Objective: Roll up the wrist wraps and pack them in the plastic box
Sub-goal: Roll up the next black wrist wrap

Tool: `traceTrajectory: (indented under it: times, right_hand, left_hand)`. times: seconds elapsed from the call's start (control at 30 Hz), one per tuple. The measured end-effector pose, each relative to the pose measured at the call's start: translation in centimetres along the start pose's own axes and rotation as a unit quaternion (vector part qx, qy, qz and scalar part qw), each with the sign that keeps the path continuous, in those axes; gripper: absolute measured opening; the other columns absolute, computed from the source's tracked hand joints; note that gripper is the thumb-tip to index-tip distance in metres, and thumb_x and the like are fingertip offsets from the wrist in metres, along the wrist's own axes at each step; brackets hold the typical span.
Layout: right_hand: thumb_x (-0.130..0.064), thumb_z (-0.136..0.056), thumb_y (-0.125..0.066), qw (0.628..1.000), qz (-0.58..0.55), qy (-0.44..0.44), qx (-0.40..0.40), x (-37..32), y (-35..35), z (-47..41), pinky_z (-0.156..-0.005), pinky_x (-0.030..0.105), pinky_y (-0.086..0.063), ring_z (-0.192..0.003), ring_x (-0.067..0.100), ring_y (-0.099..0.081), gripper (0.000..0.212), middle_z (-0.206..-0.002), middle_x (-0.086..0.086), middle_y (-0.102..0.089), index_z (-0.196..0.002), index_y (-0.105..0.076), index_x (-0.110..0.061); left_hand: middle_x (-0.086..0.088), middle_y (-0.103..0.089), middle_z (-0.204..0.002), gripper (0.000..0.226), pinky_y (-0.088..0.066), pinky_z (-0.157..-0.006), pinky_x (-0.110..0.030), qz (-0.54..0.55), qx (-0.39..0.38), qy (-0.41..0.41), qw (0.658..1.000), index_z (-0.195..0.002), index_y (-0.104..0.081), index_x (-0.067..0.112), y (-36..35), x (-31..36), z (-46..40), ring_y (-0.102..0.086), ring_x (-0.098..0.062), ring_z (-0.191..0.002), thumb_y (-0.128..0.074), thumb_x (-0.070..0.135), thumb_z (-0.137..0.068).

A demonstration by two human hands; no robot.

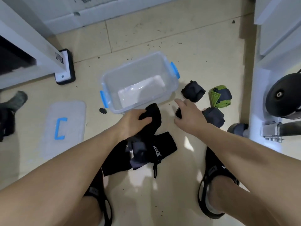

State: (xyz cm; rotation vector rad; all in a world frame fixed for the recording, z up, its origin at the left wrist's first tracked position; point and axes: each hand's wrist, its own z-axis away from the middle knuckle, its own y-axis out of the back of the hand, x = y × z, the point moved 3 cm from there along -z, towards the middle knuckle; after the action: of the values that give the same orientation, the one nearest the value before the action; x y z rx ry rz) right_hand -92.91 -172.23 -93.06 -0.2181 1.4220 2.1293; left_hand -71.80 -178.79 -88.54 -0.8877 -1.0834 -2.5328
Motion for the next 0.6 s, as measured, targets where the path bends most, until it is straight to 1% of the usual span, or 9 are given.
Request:
traceTrajectory:
  times: [0.07,0.13,0.23,0.3,0.37,0.43,0.5,0.53,0.6]
  right_hand:
    - [-0.007,-0.082,-0.061,0.996,-0.075,0.032,-0.034,-2.7,1.4,1.6,-0.098,0.040,-0.047,-0.128,0.031,-0.046,0.084,-0.144,0.008,-0.041,-0.158,-0.032,-0.030]
    - [-0.002,-0.078,-0.060,0.991,-0.088,0.075,-0.070,-5.9,3.0,3.3,-0.103,0.040,-0.045,-0.136,0.027,-0.042,0.089,-0.152,0.005,-0.035,-0.157,-0.033,-0.036]
    - [-0.017,-0.070,-0.060,0.980,-0.071,0.142,-0.119,-10.5,5.0,5.9,-0.109,0.045,-0.042,-0.137,0.029,-0.040,0.080,-0.148,0.004,-0.041,-0.148,-0.048,-0.032]
    - [-0.010,-0.069,-0.064,0.977,-0.073,0.145,-0.142,-12.8,6.5,7.9,-0.109,0.046,-0.042,-0.135,0.027,-0.039,0.074,-0.139,0.003,-0.046,-0.140,-0.053,-0.028]
    - [-0.002,-0.071,-0.070,0.976,-0.091,0.138,-0.138,-14.5,8.1,9.7,-0.107,0.045,-0.044,-0.134,0.023,-0.038,0.078,-0.139,0.002,-0.045,-0.140,-0.049,-0.031]
    - [-0.002,-0.071,-0.074,0.972,-0.113,0.148,-0.140,-16.1,9.7,11.6,-0.109,0.042,-0.043,-0.135,0.018,-0.037,0.087,-0.145,-0.001,-0.042,-0.144,-0.044,-0.037]
    - [-0.006,-0.072,-0.077,0.971,-0.103,0.151,-0.157,-17.5,10.7,13.3,-0.107,0.038,-0.045,-0.132,0.017,-0.046,0.074,-0.141,-0.003,-0.050,-0.136,-0.053,-0.033]
    - [-0.010,-0.072,-0.079,0.970,-0.096,0.142,-0.171,-18.0,11.1,14.1,-0.103,0.035,-0.048,-0.126,0.018,-0.053,0.062,-0.134,-0.004,-0.057,-0.127,-0.060,-0.031]
    - [-0.015,-0.076,-0.080,0.967,-0.108,0.127,-0.194,-18.9,11.9,15.7,-0.089,0.026,-0.049,-0.113,0.015,-0.062,0.040,-0.116,-0.006,-0.068,-0.111,-0.067,-0.027]
  left_hand:
    - [0.009,-0.061,-0.070,0.016,-0.041,-0.057,-0.014,0.028,-0.008,-0.009,1.000,-0.081,-0.066,0.020,1.9,1.2,2.0,-0.056,-0.007,-0.064,-0.065,0.021,-0.097]
    - [0.016,-0.059,-0.066,0.021,-0.041,-0.059,-0.014,0.015,-0.025,-0.025,0.999,-0.076,-0.064,0.028,3.7,2.6,4.3,-0.057,-0.004,-0.064,-0.066,0.022,-0.096]
    - [0.007,-0.061,-0.073,0.012,-0.044,-0.066,-0.024,-0.025,-0.042,-0.050,0.998,-0.084,-0.068,0.017,6.4,4.8,7.7,-0.057,-0.010,-0.071,-0.066,0.024,-0.094]
    - [0.003,-0.062,-0.078,0.010,-0.045,-0.068,-0.025,-0.028,-0.051,-0.063,0.996,-0.089,-0.070,0.013,8.2,6.2,10.4,-0.057,-0.011,-0.073,-0.066,0.020,-0.094]
    - [0.001,-0.062,-0.080,0.008,-0.046,-0.072,-0.027,-0.015,-0.059,-0.065,0.996,-0.089,-0.070,0.011,9.9,7.3,13.2,-0.058,-0.014,-0.076,-0.068,0.018,-0.093]
    - [-0.004,-0.060,-0.079,0.017,-0.044,-0.073,-0.035,-0.001,-0.060,-0.068,0.996,-0.087,-0.068,0.009,11.4,8.5,15.9,-0.056,-0.018,-0.076,-0.069,0.025,-0.084]
    - [-0.005,-0.054,-0.075,0.013,-0.041,-0.070,-0.037,-0.014,-0.054,-0.067,0.996,-0.077,-0.065,0.014,12.8,9.5,18.5,-0.052,-0.020,-0.072,-0.063,0.027,-0.076]
    - [-0.004,-0.052,-0.071,0.008,-0.040,-0.068,-0.035,-0.025,-0.050,-0.069,0.996,-0.072,-0.063,0.018,13.3,9.9,19.6,-0.049,-0.020,-0.070,-0.062,0.025,-0.076]
    - [0.002,-0.049,-0.066,0.014,-0.038,-0.064,-0.029,-0.047,-0.032,-0.071,0.996,-0.068,-0.058,0.020,14.4,10.2,21.4,-0.046,-0.015,-0.065,-0.062,0.019,-0.081]
